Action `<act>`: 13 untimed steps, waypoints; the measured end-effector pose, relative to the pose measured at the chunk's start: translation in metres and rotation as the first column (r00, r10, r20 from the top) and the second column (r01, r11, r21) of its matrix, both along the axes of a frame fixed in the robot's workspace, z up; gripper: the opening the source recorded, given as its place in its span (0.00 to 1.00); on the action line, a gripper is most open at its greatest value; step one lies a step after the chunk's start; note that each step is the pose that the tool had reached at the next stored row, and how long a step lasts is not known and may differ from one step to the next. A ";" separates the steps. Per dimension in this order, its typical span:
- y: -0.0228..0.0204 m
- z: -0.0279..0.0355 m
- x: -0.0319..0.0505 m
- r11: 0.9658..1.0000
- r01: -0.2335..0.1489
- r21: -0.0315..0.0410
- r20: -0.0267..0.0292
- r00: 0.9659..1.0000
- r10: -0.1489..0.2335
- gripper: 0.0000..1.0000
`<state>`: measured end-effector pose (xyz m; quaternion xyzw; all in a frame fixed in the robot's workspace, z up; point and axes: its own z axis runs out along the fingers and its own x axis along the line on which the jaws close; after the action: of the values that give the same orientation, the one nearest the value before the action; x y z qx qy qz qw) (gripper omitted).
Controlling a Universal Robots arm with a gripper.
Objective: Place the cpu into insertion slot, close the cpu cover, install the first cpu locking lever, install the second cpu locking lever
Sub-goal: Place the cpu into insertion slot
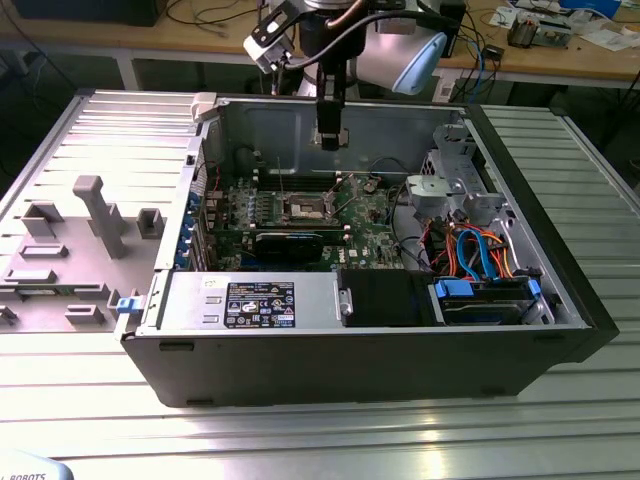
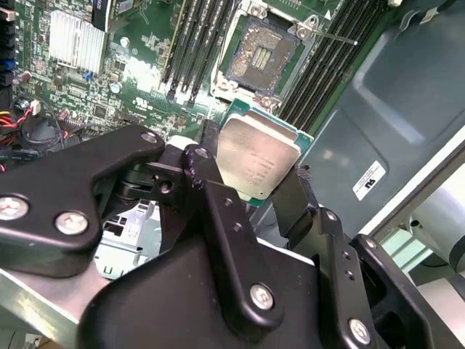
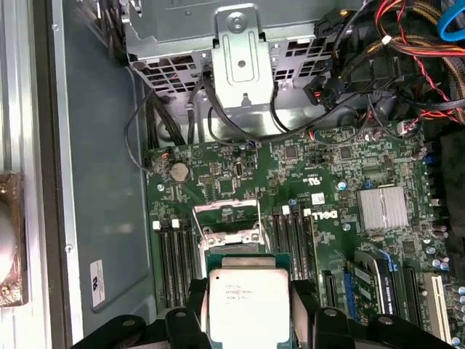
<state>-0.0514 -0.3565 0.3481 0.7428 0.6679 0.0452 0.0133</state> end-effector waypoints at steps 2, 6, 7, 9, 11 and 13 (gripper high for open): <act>-0.0001 -0.0001 -0.0003 1.000 -0.001 0.000 0.000 1.000 0.001 0.54; -0.0001 -0.0014 -0.0026 1.000 -0.001 0.000 0.000 1.000 0.001 0.54; -0.0001 -0.0014 -0.0027 1.000 -0.001 0.000 0.000 1.000 0.001 0.54; 0.0000 -0.0016 -0.0026 1.000 -0.001 0.000 0.000 1.000 0.001 0.54; 0.0000 -0.0023 -0.0027 1.000 -0.001 0.000 0.000 1.000 0.001 0.54; -0.0001 -0.0032 -0.0027 1.000 -0.001 0.000 0.000 1.000 0.001 0.54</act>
<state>-0.0541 -0.3566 0.3448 0.7426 0.6681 0.0452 0.0133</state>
